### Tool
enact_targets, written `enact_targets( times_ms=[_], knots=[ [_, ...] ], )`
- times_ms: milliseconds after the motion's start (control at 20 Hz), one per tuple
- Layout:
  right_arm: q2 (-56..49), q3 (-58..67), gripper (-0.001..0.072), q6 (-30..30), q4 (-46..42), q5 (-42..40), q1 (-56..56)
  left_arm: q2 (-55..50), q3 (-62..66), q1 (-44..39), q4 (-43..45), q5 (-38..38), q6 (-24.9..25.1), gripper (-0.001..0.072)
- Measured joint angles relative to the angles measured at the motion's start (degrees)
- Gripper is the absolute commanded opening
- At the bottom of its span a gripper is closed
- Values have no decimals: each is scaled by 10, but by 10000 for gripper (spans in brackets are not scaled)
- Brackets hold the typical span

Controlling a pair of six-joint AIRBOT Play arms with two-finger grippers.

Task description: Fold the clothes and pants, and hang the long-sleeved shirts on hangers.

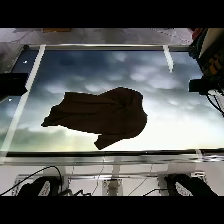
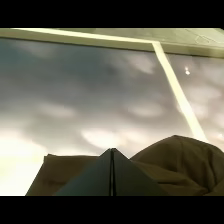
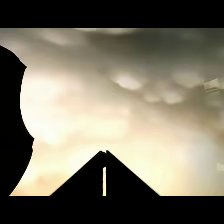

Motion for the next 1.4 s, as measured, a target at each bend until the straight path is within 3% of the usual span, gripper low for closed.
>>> enact_targets(
  times_ms=[600,750,1050,1250,1300,1350,1400],
  knots=[
    [0,0,19,0,0,-3,0,0,-3,0,0,0,0,18],
    [-2,0,19,-2,0,-43,0,0,-3,0,0,1,0,19],
    [-18,-102,17,-120,33,-45,-37,-2,-3,1,1,-4,0,18],
    [-8,-288,19,-211,240,-44,-92,-3,-5,1,35,-36,0,24],
    [-7,-335,49,-231,309,-48,-99,-3,-6,1,47,-46,0,28],
    [-5,-383,160,-247,377,-59,-104,-4,-8,1,57,-55,0,28],
    [-5,-432,324,-258,442,-80,-109,-5,-10,1,65,-62,0,28]
  ],
)
